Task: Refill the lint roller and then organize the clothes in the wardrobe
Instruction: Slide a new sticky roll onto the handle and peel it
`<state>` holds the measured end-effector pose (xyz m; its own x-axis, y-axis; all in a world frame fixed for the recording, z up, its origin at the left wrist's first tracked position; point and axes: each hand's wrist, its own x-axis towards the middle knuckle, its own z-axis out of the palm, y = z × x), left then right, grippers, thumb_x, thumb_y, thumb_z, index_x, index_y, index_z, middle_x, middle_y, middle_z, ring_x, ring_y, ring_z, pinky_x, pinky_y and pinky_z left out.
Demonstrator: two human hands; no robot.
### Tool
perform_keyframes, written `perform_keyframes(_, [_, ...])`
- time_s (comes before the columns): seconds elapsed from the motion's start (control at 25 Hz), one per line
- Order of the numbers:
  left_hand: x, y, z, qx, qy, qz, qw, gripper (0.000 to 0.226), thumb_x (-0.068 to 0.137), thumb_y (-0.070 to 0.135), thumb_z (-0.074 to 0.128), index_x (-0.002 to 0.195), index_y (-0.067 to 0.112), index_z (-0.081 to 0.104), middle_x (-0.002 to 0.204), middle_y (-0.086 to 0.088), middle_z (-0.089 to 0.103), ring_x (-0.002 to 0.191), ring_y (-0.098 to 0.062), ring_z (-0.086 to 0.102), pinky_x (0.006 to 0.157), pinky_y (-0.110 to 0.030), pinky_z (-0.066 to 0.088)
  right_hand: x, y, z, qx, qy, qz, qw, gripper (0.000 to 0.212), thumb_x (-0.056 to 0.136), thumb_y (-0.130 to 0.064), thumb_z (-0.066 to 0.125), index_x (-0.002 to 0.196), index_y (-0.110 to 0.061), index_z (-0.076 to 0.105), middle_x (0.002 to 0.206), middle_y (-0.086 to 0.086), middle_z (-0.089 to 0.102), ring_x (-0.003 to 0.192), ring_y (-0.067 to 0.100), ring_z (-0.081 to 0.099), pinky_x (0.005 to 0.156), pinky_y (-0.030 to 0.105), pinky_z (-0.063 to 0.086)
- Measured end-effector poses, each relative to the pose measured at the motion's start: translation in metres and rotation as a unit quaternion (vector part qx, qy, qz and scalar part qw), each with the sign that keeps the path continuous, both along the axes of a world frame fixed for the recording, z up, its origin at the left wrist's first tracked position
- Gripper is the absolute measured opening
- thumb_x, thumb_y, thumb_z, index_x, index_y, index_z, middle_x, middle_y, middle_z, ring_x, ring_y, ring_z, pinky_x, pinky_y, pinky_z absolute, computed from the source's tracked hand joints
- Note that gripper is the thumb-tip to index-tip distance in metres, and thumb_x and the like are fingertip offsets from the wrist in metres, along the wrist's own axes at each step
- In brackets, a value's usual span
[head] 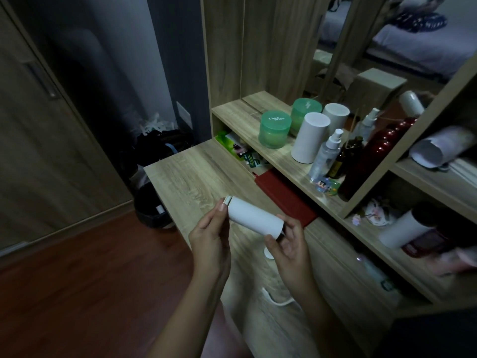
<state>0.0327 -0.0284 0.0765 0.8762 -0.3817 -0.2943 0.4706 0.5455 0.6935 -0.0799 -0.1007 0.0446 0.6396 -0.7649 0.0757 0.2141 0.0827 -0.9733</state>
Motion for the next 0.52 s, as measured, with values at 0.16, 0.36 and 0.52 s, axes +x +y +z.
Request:
perform_keyframes(0.16, [-0.006, 0.006, 0.008, -0.009, -0.029, -0.013, 0.999, 0.022, 0.086, -0.005, 0.052, 0.085, 0.004, 0.072, 0.085, -0.002, 0.075, 0.089, -0.009, 0.069, 0.083, -0.018, 0.054, -0.006, -0.003, 0.012, -0.016, -0.009, 0.005, 1.000, 0.042, 0.082, 0.014, 0.054, 0.111, -0.016, 0.048, 0.115, 0.007, 0.057, 0.100, 0.003, 0.062, 0.081, 0.019, 0.052])
perform_keyframes(0.36, [-0.002, 0.009, 0.003, 0.017, -0.132, -0.081, 0.988, 0.026, 0.083, 0.003, 0.059, 0.073, 0.017, 0.078, 0.095, 0.001, 0.075, 0.102, -0.009, 0.065, 0.081, -0.017, 0.051, -0.012, -0.012, 0.014, -0.024, -0.004, -0.002, 1.000, 0.042, 0.082, 0.012, 0.056, 0.111, -0.018, 0.049, 0.116, 0.006, 0.059, 0.104, 0.004, 0.061, 0.085, 0.020, 0.051])
perform_keyframes(0.52, [-0.001, 0.008, -0.003, 0.168, -0.308, -0.127, 0.928, 0.005, 0.084, 0.009, 0.067, 0.084, 0.013, 0.064, 0.089, 0.009, 0.069, 0.090, -0.005, 0.064, 0.074, -0.018, 0.050, -0.013, -0.020, 0.013, -0.038, 0.006, 0.002, 0.999, 0.043, 0.083, 0.009, 0.057, 0.112, -0.021, 0.048, 0.116, 0.004, 0.060, 0.105, 0.006, 0.061, 0.084, 0.019, 0.051])
